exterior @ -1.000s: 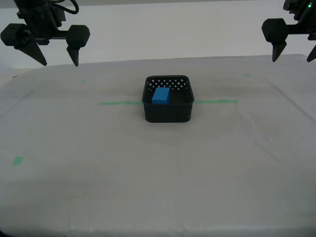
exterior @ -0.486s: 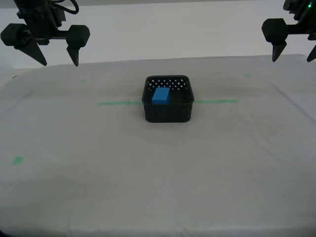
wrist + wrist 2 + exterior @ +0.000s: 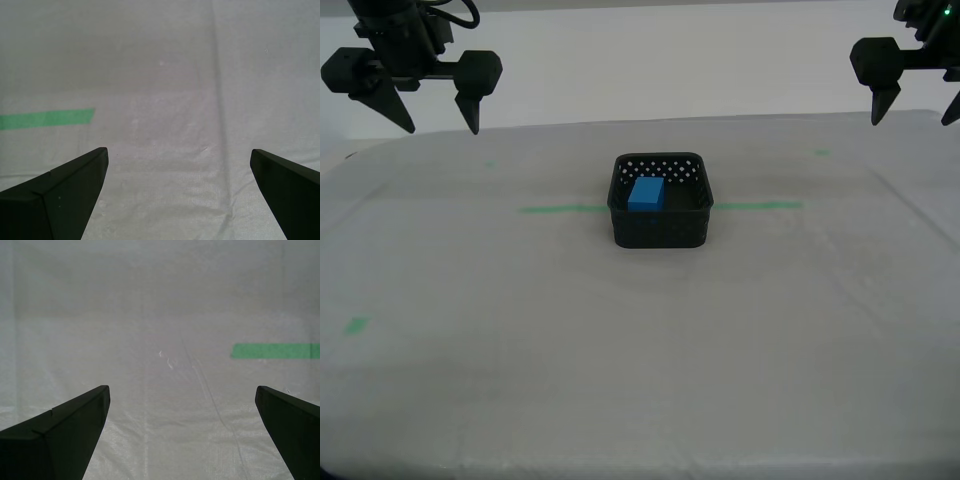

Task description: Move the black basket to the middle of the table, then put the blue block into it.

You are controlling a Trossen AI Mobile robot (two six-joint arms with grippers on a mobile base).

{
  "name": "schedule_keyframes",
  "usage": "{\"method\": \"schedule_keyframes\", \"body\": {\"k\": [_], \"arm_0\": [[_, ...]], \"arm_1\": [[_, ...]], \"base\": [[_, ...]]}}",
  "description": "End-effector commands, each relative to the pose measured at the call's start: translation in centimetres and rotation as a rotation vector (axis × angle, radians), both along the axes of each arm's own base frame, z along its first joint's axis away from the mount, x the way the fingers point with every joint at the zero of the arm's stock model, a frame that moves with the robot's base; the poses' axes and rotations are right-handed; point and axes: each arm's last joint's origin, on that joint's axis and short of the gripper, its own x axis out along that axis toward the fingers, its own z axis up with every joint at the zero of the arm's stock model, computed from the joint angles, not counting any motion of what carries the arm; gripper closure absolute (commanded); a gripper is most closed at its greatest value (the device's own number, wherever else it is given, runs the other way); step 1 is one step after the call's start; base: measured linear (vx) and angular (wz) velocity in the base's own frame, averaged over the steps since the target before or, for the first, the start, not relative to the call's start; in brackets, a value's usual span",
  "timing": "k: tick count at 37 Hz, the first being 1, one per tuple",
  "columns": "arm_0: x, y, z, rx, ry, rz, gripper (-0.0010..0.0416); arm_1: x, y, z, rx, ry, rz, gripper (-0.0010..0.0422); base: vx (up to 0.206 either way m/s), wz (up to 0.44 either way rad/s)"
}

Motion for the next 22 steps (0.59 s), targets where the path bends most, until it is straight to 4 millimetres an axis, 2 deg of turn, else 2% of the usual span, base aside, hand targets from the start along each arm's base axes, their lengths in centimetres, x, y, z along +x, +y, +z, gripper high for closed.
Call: {"method": "schedule_keyframes", "body": {"k": [1,22], "arm_0": [[0.0,-0.02,0.02,-0.002,-0.001,0.0,0.0007],[0.0,-0.02,0.02,-0.002,-0.001,0.0,0.0007]], "arm_1": [[0.01,0.01,0.05,0.003,-0.003,-0.001,0.0012],[0.03,0.01,0.06,0.003,-0.004,-0.001,0.0012]], "base": [[0.0,0.0],[0.0,0.0]]}}
